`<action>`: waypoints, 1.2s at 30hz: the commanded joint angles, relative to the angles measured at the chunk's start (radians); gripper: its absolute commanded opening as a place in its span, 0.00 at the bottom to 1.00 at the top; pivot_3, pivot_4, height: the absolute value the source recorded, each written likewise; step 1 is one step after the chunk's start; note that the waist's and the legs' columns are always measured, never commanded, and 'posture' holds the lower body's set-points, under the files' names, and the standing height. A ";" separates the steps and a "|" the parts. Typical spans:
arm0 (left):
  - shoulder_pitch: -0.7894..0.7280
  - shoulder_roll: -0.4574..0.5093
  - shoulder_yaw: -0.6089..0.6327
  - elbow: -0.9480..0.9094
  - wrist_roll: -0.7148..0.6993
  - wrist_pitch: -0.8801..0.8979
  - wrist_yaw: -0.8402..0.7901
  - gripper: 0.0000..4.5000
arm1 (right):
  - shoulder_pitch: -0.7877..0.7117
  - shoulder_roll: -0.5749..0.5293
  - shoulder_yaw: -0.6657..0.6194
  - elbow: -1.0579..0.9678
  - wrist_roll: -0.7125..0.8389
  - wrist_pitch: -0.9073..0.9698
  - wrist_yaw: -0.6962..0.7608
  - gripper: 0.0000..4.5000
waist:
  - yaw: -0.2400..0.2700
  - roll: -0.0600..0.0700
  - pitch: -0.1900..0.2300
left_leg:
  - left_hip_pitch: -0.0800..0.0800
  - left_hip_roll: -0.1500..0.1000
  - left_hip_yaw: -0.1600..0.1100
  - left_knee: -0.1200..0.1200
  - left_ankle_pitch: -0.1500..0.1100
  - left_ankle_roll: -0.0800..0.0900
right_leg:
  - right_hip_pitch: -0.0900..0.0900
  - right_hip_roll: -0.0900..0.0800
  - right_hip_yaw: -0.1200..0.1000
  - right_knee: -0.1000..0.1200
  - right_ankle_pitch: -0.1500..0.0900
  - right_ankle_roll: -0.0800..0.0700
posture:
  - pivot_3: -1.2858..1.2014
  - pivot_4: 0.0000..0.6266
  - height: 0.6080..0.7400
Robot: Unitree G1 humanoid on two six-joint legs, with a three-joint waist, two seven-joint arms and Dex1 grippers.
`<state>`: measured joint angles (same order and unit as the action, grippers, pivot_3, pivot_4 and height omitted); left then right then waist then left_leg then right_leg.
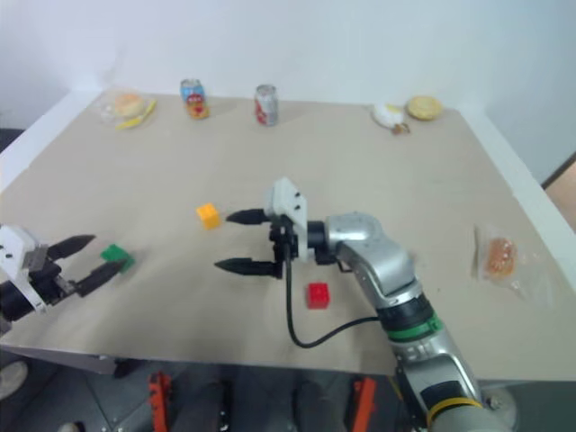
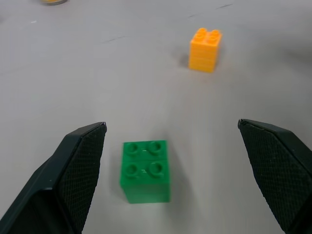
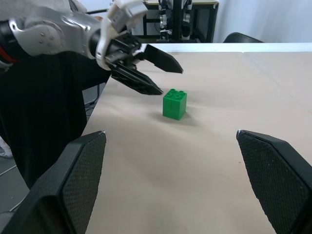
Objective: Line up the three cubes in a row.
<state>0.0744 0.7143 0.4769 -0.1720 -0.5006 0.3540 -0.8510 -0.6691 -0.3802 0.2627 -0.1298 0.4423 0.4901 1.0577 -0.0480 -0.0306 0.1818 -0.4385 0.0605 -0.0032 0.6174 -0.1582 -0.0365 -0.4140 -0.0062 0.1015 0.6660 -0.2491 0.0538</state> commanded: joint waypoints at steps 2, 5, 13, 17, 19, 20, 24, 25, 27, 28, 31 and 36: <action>-0.064 0.019 -0.047 0.086 0.036 -0.035 -0.013 1.00 | -0.018 0.016 -0.011 -0.038 0.003 0.003 -0.024 0.98 | 0.000 0.000 0.000 | -0.001 0.001 0.000 0.000 0.000 0.000 | -0.001 0.002 0.000 0.000 0.000 -0.001 | 0.52 0.24 0.95; -0.115 0.022 -0.090 0.167 0.073 -0.049 -0.012 1.00 | -0.016 0.021 -0.014 -0.046 0.006 0.009 -0.038 0.98 | 0.000 0.000 0.000 | -0.002 0.002 0.000 -0.001 0.000 0.000 | -0.002 0.002 0.000 0.001 0.000 -0.001 | 0.52 0.24 0.95; -0.191 0.024 -0.193 0.297 0.162 -0.090 -0.020 1.00 | 0.002 0.007 -0.026 -0.091 0.016 0.030 -0.064 0.98 | 0.000 0.000 0.000 | -0.003 0.002 0.000 -0.001 0.000 0.000 | -0.003 0.003 0.000 0.001 0.000 -0.001 | 0.52 0.24 0.95; -0.190 0.026 -0.203 0.304 0.164 -0.090 -0.030 0.83 | 0.013 -0.003 -0.030 -0.107 0.023 0.036 -0.067 1.00 | 0.000 0.000 0.000 | -0.003 0.002 0.000 -0.001 0.000 0.000 | -0.004 0.003 0.000 0.001 0.000 -0.001 | 0.52 0.24 0.95; -0.187 0.024 -0.205 0.299 0.164 -0.088 -0.034 0.68 | 0.016 -0.005 -0.031 -0.113 0.029 0.040 -0.066 1.00 | 0.000 0.000 0.000 | -0.003 0.002 0.000 -0.001 0.000 0.000 | -0.004 0.003 0.000 0.002 0.000 -0.001 | 0.52 0.24 0.95; -0.187 0.023 -0.206 0.299 0.163 -0.088 -0.034 0.61 | 0.017 -0.005 -0.032 -0.113 0.030 0.041 -0.066 1.00 | 0.000 0.000 0.000 | -0.003 0.002 0.000 -0.001 0.000 0.000 | -0.004 0.003 0.000 0.002 0.000 -0.001 | 0.52 0.24 0.95; -0.186 0.016 -0.207 0.293 0.163 -0.086 -0.027 0.30 | 0.014 -0.006 -0.032 -0.108 0.027 0.036 -0.065 1.00 | 0.000 0.000 0.000 | -0.003 0.002 0.000 -0.001 0.000 0.000 | -0.004 0.003 0.000 0.002 0.001 -0.002 | 0.52 0.24 0.95; -0.185 0.014 -0.207 0.288 0.163 -0.087 -0.024 0.31 | 0.012 -0.007 -0.034 -0.107 0.028 0.036 -0.064 1.00 | 0.000 0.000 0.000 | -0.003 0.002 0.000 0.000 0.000 0.000 | -0.004 0.003 0.000 0.002 0.001 -0.002 | 0.52 0.24 0.95; -0.194 0.004 -0.215 0.273 0.164 -0.097 -0.022 0.31 | 0.010 -0.015 -0.050 -0.111 0.039 0.040 -0.061 1.00 | 0.000 0.000 0.000 | -0.003 0.002 0.000 0.000 0.000 0.000 | -0.004 0.003 0.000 0.002 0.001 -0.002 | 0.52 0.24 0.95; -0.206 -0.006 -0.237 0.246 0.156 -0.098 -0.036 0.31 | 0.018 -0.031 -0.071 -0.121 0.053 0.044 -0.054 1.00 | 0.000 0.000 0.000 | -0.003 0.002 0.000 0.000 0.000 0.000 | -0.004 0.003 0.000 0.002 0.001 -0.002 | 0.52 0.24 0.95; -0.235 -0.031 -0.315 0.157 0.123 -0.080 -0.097 0.31 | 0.054 -0.096 -0.128 -0.160 0.101 0.069 -0.026 1.00 | 0.008 0.000 0.000 | -0.004 0.002 0.000 0.000 0.000 -0.001 | -0.003 0.002 0.000 0.002 0.000 0.000 | 0.52 0.24 0.95; -0.327 -0.096 -0.521 0.016 0.079 -0.014 -0.223 0.31 | 0.154 -0.264 -0.203 -0.245 0.164 0.130 0.038 1.00 | 0.021 -0.001 -0.001 | -0.007 -0.001 0.001 0.001 0.001 -0.003 | -0.003 0.000 0.001 0.001 -0.002 0.003 | 0.52 0.24 0.95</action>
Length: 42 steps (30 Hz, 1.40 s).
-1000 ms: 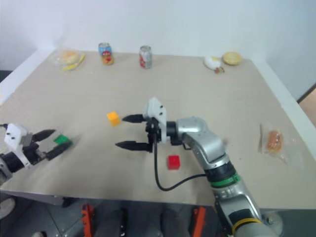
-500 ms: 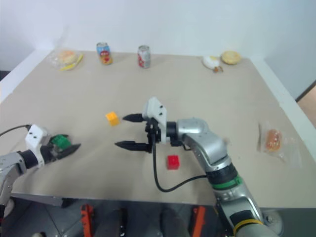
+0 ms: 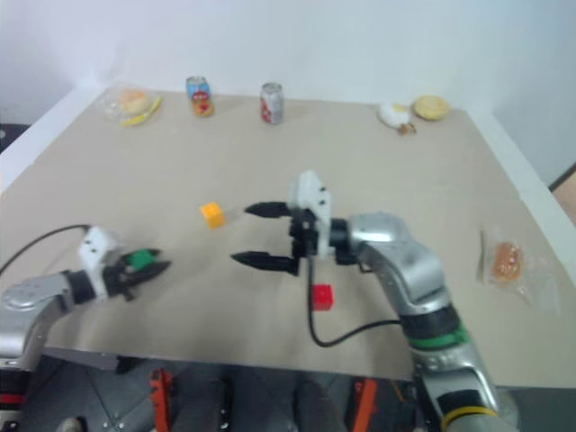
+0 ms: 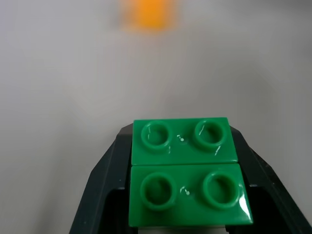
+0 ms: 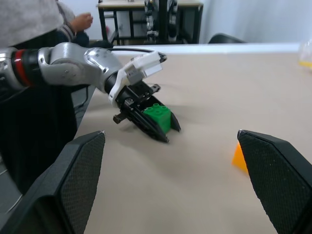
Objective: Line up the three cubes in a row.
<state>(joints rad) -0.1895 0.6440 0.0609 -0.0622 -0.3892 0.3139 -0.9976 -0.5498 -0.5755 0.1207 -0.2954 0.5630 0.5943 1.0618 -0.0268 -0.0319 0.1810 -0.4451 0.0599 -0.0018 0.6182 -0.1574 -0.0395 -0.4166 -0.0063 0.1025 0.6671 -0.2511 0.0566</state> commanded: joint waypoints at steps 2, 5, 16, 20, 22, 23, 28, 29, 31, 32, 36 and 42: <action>-0.108 -0.041 -0.169 -0.088 -0.014 0.011 -0.122 0.31 | 0.058 -0.110 -0.071 -0.099 0.046 0.035 0.035 1.00 | 0.001 0.001 0.000 | 0.000 0.000 0.000 0.000 0.000 0.000 | 0.000 0.000 0.001 0.000 0.000 0.001 | 0.52 0.24 0.95; -0.224 -0.075 -0.277 -0.008 0.029 -0.023 -0.214 0.31 | 0.102 -0.164 -0.114 -0.141 0.060 0.056 0.015 1.00 | -0.009 0.001 0.000 | 0.001 0.000 0.000 0.000 0.000 0.000 | -0.001 0.003 0.002 0.000 0.001 0.001 | 0.52 0.24 0.95; -0.462 -0.208 -0.425 0.296 0.131 -0.166 -0.389 0.31 | 0.259 -0.234 -0.265 -0.331 0.136 0.148 -0.138 1.00 | -0.018 0.001 0.000 | 0.000 -0.001 -0.004 0.001 0.001 0.001 | 0.001 0.005 0.004 0.001 0.003 0.006 | 0.52 0.24 0.95; -0.463 -0.228 -0.432 0.315 0.144 -0.180 -0.406 0.31 | 0.305 -0.248 -0.306 -0.371 0.165 0.167 -0.172 1.00 | -0.020 0.001 0.000 | -0.001 -0.002 -0.003 0.001 0.001 0.001 | 0.000 0.004 0.004 0.001 0.003 0.008 | 0.52 0.24 0.95; -0.462 -0.236 -0.436 0.319 0.154 -0.183 -0.405 0.31 | 0.323 -0.253 -0.319 -0.378 0.171 0.168 -0.185 1.00 | -0.020 0.001 0.000 | -0.001 -0.002 -0.004 0.001 0.001 0.001 | 0.000 0.005 0.004 0.001 0.003 0.007 | 0.52 0.24 0.95; -0.462 -0.239 -0.438 0.320 0.160 -0.185 -0.403 0.31 | 0.329 -0.255 -0.322 -0.379 0.173 0.167 -0.189 1.00 | -0.020 0.001 0.000 | 0.000 -0.001 -0.004 0.001 0.001 0.001 | 0.000 0.005 0.004 0.001 0.003 0.007 | 0.52 0.24 0.95; -0.452 -0.244 -0.458 0.307 0.236 -0.204 -0.340 0.31 | 0.337 -0.263 -0.328 -0.383 0.182 0.161 -0.209 1.00 | -0.020 0.001 0.000 | 0.000 -0.002 -0.004 0.003 0.001 0.002 | 0.001 0.005 0.004 0.001 0.003 0.005 | 0.52 0.24 0.95; -0.444 -0.245 -0.459 0.296 0.242 -0.197 -0.329 0.31 | 0.337 -0.264 -0.328 -0.381 0.183 0.160 -0.212 1.00 | -0.020 0.001 0.000 | 0.000 -0.002 -0.004 0.004 0.001 0.002 | 0.001 0.004 0.004 0.001 0.003 0.005 | 0.52 0.24 0.95; -0.423 -0.247 -0.456 0.269 0.238 -0.173 -0.316 0.31 | 0.334 -0.265 -0.326 -0.375 0.182 0.155 -0.215 1.00 | -0.020 0.001 0.000 | 0.000 -0.002 -0.004 0.004 0.001 0.002 | 0.002 0.004 0.005 0.001 0.003 0.005 | 0.52 0.24 0.95; -0.417 -0.247 -0.455 0.262 0.237 -0.167 -0.312 0.31 | 0.333 -0.265 -0.325 -0.373 0.182 0.153 -0.217 1.00 | -0.020 0.001 0.000 | 0.000 -0.002 -0.004 0.004 0.001 0.002 | 0.002 0.004 0.005 0.001 0.003 0.005 | 0.52 0.24 0.95; -0.399 -0.253 -0.453 0.235 0.225 -0.147 -0.298 0.31 | 0.319 -0.261 -0.309 -0.362 0.180 0.145 -0.220 1.00 | -0.019 0.001 0.000 | 0.000 -0.002 -0.004 0.004 0.001 0.002 | 0.002 0.004 0.004 0.001 0.003 0.005 | 0.52 0.24 0.95; -0.396 -0.268 -0.450 0.202 0.214 -0.113 -0.287 0.31 | 0.304 -0.260 -0.296 -0.348 0.176 0.138 -0.218 1.00 | -0.019 0.001 0.000 | 0.000 -0.002 -0.004 0.005 0.001 0.001 | 0.003 0.004 0.004 0.001 0.003 0.005 | 0.52 0.24 0.95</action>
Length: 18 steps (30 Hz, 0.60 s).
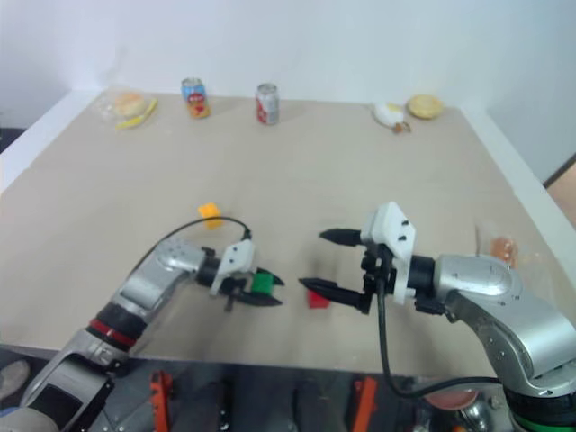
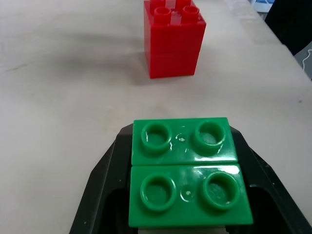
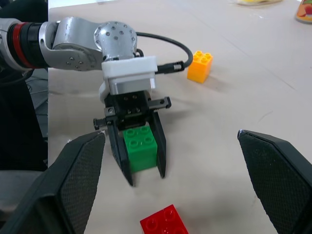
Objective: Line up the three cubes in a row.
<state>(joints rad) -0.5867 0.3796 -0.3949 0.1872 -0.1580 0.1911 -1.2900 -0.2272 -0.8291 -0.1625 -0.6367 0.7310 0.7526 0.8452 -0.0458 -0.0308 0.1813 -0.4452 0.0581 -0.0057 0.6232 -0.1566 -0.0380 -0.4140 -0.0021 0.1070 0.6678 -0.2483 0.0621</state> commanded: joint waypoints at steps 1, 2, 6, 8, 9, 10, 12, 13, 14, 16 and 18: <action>0.006 -0.004 0.005 -0.057 -0.018 0.016 0.005 0.31 | -0.019 -0.005 -0.012 -0.006 0.008 -0.021 -0.002 1.00 | 0.000 0.000 0.000 | 0.000 0.000 0.000 0.000 0.000 0.000 | 0.000 0.000 0.000 0.000 0.000 0.000 | 0.52 0.24 0.95; 0.011 -0.005 0.003 -0.066 -0.019 0.021 0.004 0.31 | -0.019 -0.005 -0.012 -0.007 0.008 -0.020 -0.003 1.00 | 0.000 0.000 0.000 | 0.000 0.000 0.000 0.000 0.000 0.000 | 0.000 0.000 0.000 0.000 0.000 0.000 | 0.52 0.24 0.95; 0.022 -0.002 -0.003 -0.081 -0.012 0.025 0.002 0.31 | -0.016 -0.003 -0.012 -0.012 0.011 -0.018 -0.008 1.00 | 0.000 0.000 0.000 | 0.000 0.000 0.000 0.000 0.000 0.000 | 0.000 0.000 0.000 0.000 0.000 0.000 | 0.52 0.24 0.95; 0.024 -0.002 -0.003 -0.080 -0.010 0.026 0.002 0.31 | -0.014 -0.003 -0.012 -0.013 0.012 -0.019 -0.010 1.00 | 0.000 0.000 0.000 | 0.000 0.000 0.000 0.000 0.000 0.000 | 0.000 0.000 0.000 0.000 0.000 0.000 | 0.52 0.24 0.95; 0.024 -0.001 -0.003 -0.080 -0.008 0.026 0.001 0.31 | -0.012 -0.003 -0.013 -0.014 0.012 -0.019 -0.010 1.00 | 0.000 0.000 0.000 | 0.000 0.000 0.000 0.000 0.000 0.000 | 0.000 0.000 0.000 0.000 0.000 0.000 | 0.52 0.24 0.95; 0.024 0.000 -0.004 -0.079 -0.008 0.029 0.000 0.31 | -0.012 -0.003 -0.013 -0.014 0.012 -0.019 -0.011 1.00 | 0.000 0.000 0.000 | 0.000 0.000 0.000 0.000 0.000 0.000 | 0.000 0.000 0.000 0.000 0.000 0.000 | 0.52 0.24 0.95; 0.022 0.000 -0.007 -0.074 -0.005 0.030 -0.002 0.31 | -0.010 -0.003 -0.013 -0.013 0.011 -0.019 -0.012 1.00 | 0.000 0.000 0.000 | 0.001 0.000 0.000 0.000 0.000 0.000 | 0.001 0.000 0.000 0.000 0.000 0.000 | 0.52 0.24 0.95; 0.021 -0.001 -0.007 -0.070 -0.002 0.028 -0.001 0.31 | -0.010 -0.003 -0.013 -0.013 0.011 -0.019 -0.013 1.00 | 0.000 0.000 0.000 | 0.001 0.000 0.000 0.000 0.000 0.000 | 0.001 0.000 0.000 0.000 0.000 0.000 | 0.52 0.24 0.95; 0.019 -0.002 -0.007 -0.066 0.001 0.025 0.000 0.31 | -0.010 -0.003 -0.013 -0.014 0.011 -0.019 -0.014 1.00 | 0.000 0.000 0.000 | 0.001 0.000 0.000 0.000 0.000 0.000 | 0.001 0.000 0.000 0.000 0.000 0.000 | 0.52 0.24 0.95; 0.018 -0.003 -0.008 -0.063 0.004 0.022 0.000 0.31 | -0.009 -0.004 -0.013 -0.014 0.012 -0.019 -0.015 1.00 | 0.000 0.000 0.000 | 0.001 0.000 0.000 0.000 0.000 0.000 | 0.001 0.000 0.000 0.000 0.000 0.000 | 0.52 0.24 0.95; 0.016 -0.003 -0.008 -0.061 0.004 0.023 -0.001 0.31 | -0.009 -0.004 -0.012 -0.015 0.013 -0.019 -0.015 1.00 | 0.000 0.000 0.000 | 0.001 0.000 0.000 0.000 0.000 0.000 | 0.001 0.000 0.000 0.000 0.000 0.000 | 0.52 0.24 0.95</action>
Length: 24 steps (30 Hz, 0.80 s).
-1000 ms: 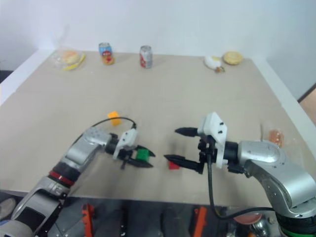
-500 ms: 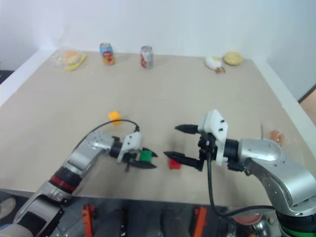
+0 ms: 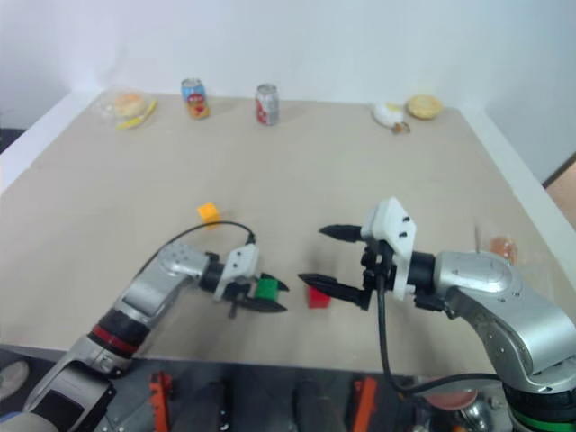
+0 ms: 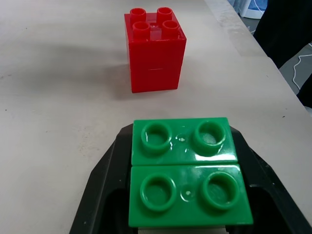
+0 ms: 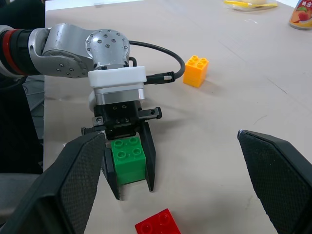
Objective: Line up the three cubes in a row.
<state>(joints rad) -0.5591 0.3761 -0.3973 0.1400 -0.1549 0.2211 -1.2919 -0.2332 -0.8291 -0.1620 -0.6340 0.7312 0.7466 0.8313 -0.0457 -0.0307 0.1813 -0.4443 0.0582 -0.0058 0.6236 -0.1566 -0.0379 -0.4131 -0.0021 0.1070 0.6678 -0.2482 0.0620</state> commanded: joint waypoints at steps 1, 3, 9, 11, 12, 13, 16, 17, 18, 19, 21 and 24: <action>-0.012 0.000 -0.006 -0.014 0.001 -0.005 0.001 0.31 | -0.003 -0.005 -0.013 -0.018 0.013 -0.013 -0.001 1.00 | 0.000 0.000 0.000 | 0.000 0.000 0.000 0.000 0.000 0.000 | 0.000 0.000 0.000 0.000 0.000 0.000 | 0.52 0.24 0.95; -0.013 -0.001 -0.006 -0.014 0.000 0.000 -0.001 0.31 | -0.003 -0.006 -0.012 -0.018 0.015 -0.013 0.001 1.00 | 0.000 0.000 0.000 | 0.000 0.000 0.000 0.000 0.000 0.000 | 0.000 0.000 0.000 0.000 0.000 0.000 | 0.52 0.24 0.95; -0.016 -0.003 -0.004 -0.014 -0.007 0.026 -0.002 0.65 | 0.014 -0.023 -0.012 -0.032 0.028 -0.012 0.029 1.00 | 0.000 0.000 0.000 | 0.000 0.000 0.000 0.000 0.000 0.000 | 0.000 0.000 0.000 0.000 0.000 0.000 | 0.52 0.24 0.95; -0.018 -0.002 -0.003 -0.018 -0.010 0.039 -0.004 0.81 | 0.024 -0.032 -0.008 -0.036 0.024 -0.017 0.040 1.00 | 0.000 0.000 0.000 | 0.000 0.000 0.000 0.000 0.000 0.000 | 0.000 0.000 0.000 0.000 0.000 0.000 | 0.52 0.24 0.95; -0.018 -0.002 -0.003 -0.019 -0.011 0.042 -0.005 0.90 | 0.026 -0.033 -0.008 -0.035 0.023 -0.019 0.042 1.00 | 0.000 0.000 0.000 | 0.000 0.000 0.000 0.000 0.000 0.000 | 0.000 0.000 0.000 0.000 0.000 0.000 | 0.52 0.24 0.95; -0.018 -0.001 -0.003 -0.023 -0.012 0.044 -0.007 0.97 | 0.025 -0.033 -0.008 -0.034 0.024 -0.019 0.043 1.00 | 0.000 0.000 0.000 | 0.000 0.000 0.000 0.000 0.000 0.000 | 0.000 0.000 0.000 0.000 0.000 0.000 | 0.52 0.24 0.95; -0.016 -0.003 0.001 -0.032 -0.019 0.045 -0.010 0.98 | 0.021 -0.032 -0.010 -0.030 0.027 -0.019 0.044 1.00 | 0.000 0.000 0.000 | 0.003 0.000 0.000 0.000 0.000 0.000 | 0.002 0.000 0.000 0.000 0.000 0.000 | 0.52 0.24 0.95; -0.014 -0.007 0.009 -0.042 -0.034 0.047 -0.013 0.98 | 0.021 -0.032 -0.011 -0.030 0.029 -0.019 0.045 1.00 | 0.000 0.000 0.000 | 0.003 0.000 0.000 0.000 0.000 0.000 | 0.003 0.000 0.000 0.000 0.000 0.000 | 0.52 0.24 0.95; -0.012 -0.011 0.017 -0.052 -0.046 0.054 -0.012 0.98 | 0.021 -0.032 -0.012 -0.031 0.030 -0.018 0.046 1.00 | 0.000 0.000 0.000 | 0.003 0.000 0.000 0.000 0.000 0.000 | 0.003 0.000 0.000 0.000 0.000 0.000 | 0.52 0.24 0.95; -0.011 -0.014 0.022 -0.058 -0.054 0.059 -0.010 0.98 | 0.022 -0.032 -0.013 -0.031 0.032 -0.018 0.047 1.00 | 0.000 0.000 0.000 | 0.003 0.000 0.000 0.000 0.000 0.000 | 0.003 0.000 0.000 0.000 0.000 0.000 | 0.52 0.24 0.95; -0.010 -0.009 0.042 -0.093 -0.089 0.079 -0.014 0.98 | 0.027 -0.037 -0.024 -0.033 0.047 -0.014 0.058 1.00 | 0.000 0.000 0.000 | 0.003 0.000 0.000 0.000 0.000 0.000 | 0.003 0.000 0.000 0.000 0.000 0.000 | 0.52 0.24 0.95; -0.009 0.016 0.104 -0.171 -0.180 0.159 -0.015 0.98 | 0.029 -0.050 -0.043 -0.031 0.080 -0.008 0.081 1.00 | 0.000 0.000 0.000 | 0.003 0.000 0.000 0.000 0.000 0.000 | 0.003 0.000 0.000 0.000 0.000 0.000 | 0.52 0.24 0.95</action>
<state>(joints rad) -0.5606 0.3748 -0.3566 0.0428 -0.2676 0.3396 -1.3031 -0.2018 -0.8615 -0.1636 -0.6386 0.7778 0.7438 0.8950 -0.0461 -0.0307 0.1813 -0.4409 0.0583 -0.0058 0.6231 -0.1566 -0.0380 -0.4100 -0.0022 0.1070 0.6676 -0.2485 0.0617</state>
